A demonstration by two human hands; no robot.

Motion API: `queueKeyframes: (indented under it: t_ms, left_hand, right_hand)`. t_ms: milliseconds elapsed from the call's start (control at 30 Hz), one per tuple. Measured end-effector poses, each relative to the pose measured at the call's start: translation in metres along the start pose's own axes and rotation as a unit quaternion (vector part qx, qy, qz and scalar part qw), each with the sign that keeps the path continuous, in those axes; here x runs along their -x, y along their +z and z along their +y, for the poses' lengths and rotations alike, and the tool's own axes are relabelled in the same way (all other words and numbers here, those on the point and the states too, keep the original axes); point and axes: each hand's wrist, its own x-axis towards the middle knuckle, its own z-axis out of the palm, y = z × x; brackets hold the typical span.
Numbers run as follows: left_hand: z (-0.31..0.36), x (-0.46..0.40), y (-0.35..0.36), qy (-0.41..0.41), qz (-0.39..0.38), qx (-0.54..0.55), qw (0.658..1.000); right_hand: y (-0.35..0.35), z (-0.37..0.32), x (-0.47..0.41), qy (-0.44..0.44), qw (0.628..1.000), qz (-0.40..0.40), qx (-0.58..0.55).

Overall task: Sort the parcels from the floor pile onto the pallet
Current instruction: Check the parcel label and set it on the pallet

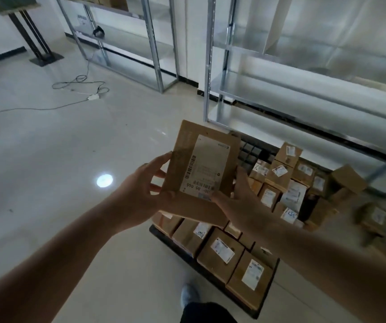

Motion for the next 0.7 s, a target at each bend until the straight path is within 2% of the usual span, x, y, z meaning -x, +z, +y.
queueKeyframes:
  t_ms: [233,400,700]
  left_hand:
    - [-0.008,-0.105,-0.051,0.003,-0.030,0.001,1.000]
    - [-0.026,-0.191,-0.082,0.010,-0.079,0.018,0.997]
    - [-0.063,-0.363,-0.143,0.065,-0.221,0.009,0.973]
  right_hand:
    - [0.002,-0.014,-0.104,0.013,0.999,0.040,-0.008]
    - [0.006,-0.015,-0.175,0.043,0.994,0.104,-0.008]
    - [0.045,-0.033,-0.299,0.084,0.964,0.254,-0.014]
